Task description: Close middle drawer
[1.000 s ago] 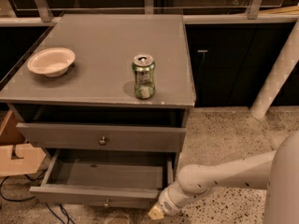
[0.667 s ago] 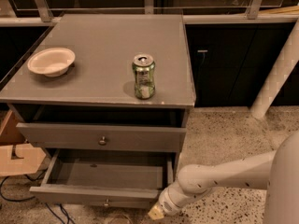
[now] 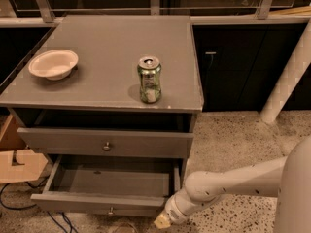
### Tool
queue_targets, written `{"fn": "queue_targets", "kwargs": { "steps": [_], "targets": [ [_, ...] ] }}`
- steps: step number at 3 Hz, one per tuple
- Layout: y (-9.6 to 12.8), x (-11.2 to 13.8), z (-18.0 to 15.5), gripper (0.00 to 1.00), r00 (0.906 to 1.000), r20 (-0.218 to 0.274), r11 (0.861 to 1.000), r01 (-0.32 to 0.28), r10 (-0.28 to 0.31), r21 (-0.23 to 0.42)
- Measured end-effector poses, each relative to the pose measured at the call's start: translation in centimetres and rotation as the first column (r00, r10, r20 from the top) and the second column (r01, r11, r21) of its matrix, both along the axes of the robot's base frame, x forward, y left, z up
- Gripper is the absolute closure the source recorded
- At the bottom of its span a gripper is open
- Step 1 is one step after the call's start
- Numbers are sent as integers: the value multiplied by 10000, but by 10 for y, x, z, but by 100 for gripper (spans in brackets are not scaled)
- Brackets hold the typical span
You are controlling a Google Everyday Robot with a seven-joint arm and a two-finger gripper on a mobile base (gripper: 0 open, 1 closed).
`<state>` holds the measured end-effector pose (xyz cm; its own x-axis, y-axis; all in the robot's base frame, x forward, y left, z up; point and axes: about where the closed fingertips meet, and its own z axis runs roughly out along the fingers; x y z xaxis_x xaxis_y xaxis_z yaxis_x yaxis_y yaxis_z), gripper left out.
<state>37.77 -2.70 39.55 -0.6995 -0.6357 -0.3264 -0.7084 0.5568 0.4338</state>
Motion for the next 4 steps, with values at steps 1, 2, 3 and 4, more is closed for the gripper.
{"fn": "queue_targets", "kwargs": {
  "steps": [1,2,3,4],
  "targets": [
    [0,0,0,30,10000,0,10000,0,0,0],
    [0,0,0,0,10000,-1,10000,-1,1,0],
    [0,0,0,3,10000,-1,10000,-1,1,0],
    [0,0,0,27,10000,-2,10000,-2,2,0]
  ]
}}
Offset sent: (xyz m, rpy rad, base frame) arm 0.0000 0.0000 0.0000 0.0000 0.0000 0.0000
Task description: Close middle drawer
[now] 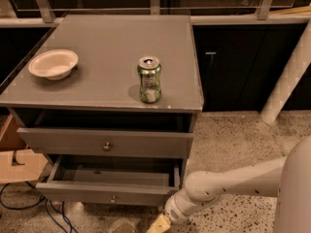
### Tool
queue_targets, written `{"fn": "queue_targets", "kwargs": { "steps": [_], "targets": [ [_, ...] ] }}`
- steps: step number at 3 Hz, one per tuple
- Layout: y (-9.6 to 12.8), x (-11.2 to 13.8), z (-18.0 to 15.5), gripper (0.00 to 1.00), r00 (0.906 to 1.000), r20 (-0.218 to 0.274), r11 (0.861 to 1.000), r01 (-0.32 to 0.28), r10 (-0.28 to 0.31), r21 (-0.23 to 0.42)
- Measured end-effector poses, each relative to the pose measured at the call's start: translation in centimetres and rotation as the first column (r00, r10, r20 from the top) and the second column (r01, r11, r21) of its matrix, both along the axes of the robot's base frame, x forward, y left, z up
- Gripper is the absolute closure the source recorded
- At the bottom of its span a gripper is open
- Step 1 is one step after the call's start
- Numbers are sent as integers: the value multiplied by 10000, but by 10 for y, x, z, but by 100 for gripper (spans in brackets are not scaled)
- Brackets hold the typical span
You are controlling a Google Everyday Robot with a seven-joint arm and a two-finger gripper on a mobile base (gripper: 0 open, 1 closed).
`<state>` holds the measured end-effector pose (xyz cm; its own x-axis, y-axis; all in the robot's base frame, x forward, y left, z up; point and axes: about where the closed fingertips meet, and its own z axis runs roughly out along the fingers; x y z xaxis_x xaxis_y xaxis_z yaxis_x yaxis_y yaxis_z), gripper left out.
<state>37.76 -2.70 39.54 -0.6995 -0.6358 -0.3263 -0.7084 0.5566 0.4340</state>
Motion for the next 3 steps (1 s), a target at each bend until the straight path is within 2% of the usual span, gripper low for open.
{"fn": "queue_targets", "kwargs": {
  "steps": [1,2,3],
  "targets": [
    [0,0,0,57,10000,0,10000,0,0,0],
    [0,0,0,80,10000,0,10000,0,0,0],
    [19,29,15,100,9984,560,9998,120,-111,-152]
  ]
}}
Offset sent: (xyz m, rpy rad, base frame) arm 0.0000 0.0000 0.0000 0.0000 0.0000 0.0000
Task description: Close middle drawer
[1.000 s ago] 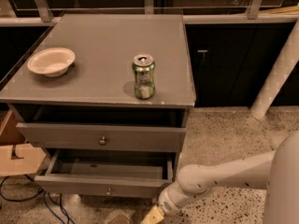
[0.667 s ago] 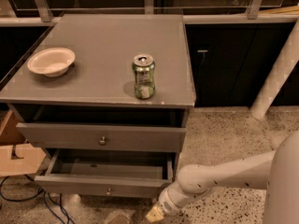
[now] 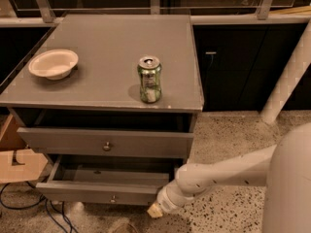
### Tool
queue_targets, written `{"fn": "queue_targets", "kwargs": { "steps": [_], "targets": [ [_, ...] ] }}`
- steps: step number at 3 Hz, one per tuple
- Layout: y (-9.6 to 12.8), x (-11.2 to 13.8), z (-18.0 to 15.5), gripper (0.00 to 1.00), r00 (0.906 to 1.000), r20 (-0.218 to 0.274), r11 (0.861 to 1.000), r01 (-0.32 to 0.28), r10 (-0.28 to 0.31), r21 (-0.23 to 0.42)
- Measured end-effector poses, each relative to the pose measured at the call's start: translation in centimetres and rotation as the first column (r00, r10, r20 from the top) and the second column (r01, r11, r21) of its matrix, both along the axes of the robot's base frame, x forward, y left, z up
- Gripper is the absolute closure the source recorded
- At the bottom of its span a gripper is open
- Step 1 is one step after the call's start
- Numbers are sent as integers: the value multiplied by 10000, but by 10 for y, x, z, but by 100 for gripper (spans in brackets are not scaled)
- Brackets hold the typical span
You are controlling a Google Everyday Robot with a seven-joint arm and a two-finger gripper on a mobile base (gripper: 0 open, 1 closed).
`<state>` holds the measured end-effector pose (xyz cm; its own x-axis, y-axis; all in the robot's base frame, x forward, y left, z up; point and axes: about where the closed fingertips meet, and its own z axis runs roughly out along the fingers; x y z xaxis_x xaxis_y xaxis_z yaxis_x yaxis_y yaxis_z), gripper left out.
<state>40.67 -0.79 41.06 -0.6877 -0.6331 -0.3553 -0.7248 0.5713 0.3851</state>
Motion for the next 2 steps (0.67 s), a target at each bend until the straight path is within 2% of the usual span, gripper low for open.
{"fn": "queue_targets", "kwargs": {
  "steps": [1,2],
  "targets": [
    [29,40,21,100,9957,919,9999,-108,108,-6],
    [44,70,32,100,9857,1675,9998,-138,161,-149]
  ]
}}
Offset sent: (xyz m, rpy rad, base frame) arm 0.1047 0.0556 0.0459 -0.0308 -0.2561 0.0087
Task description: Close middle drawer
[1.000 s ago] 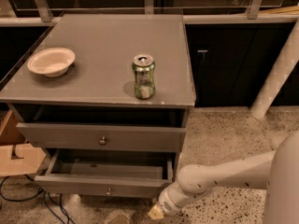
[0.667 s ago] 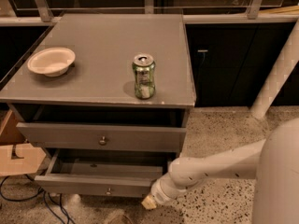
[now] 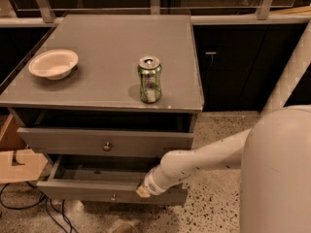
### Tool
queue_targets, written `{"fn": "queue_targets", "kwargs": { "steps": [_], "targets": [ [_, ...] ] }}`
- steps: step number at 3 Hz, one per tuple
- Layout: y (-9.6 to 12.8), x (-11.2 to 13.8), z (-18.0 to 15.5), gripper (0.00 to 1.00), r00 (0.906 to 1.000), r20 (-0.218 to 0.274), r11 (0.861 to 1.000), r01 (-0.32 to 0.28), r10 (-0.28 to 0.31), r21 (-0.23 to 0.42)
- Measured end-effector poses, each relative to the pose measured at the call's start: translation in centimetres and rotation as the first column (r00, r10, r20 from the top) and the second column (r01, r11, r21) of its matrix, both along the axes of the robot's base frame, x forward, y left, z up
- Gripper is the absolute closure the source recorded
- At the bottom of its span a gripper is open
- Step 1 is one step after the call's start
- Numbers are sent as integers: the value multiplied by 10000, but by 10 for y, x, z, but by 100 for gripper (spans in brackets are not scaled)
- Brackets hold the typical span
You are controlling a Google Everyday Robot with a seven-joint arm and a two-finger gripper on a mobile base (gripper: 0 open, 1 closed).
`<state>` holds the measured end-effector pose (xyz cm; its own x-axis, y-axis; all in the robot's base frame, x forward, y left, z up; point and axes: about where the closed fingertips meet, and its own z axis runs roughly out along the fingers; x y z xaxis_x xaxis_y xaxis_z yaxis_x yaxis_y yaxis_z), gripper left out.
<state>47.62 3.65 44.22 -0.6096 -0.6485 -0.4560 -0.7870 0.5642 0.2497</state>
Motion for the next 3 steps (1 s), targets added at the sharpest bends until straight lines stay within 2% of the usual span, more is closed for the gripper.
{"fn": "queue_targets", "kwargs": {
  "steps": [1,2,3],
  "targets": [
    [0,0,0,100,10000,0,10000,0,0,0],
    [-29,-11,8,100,9962,-319,9965,820,-815,135],
    [-76,-36,17,100,9715,-948,9756,2192,-2174,89]
  ]
}}
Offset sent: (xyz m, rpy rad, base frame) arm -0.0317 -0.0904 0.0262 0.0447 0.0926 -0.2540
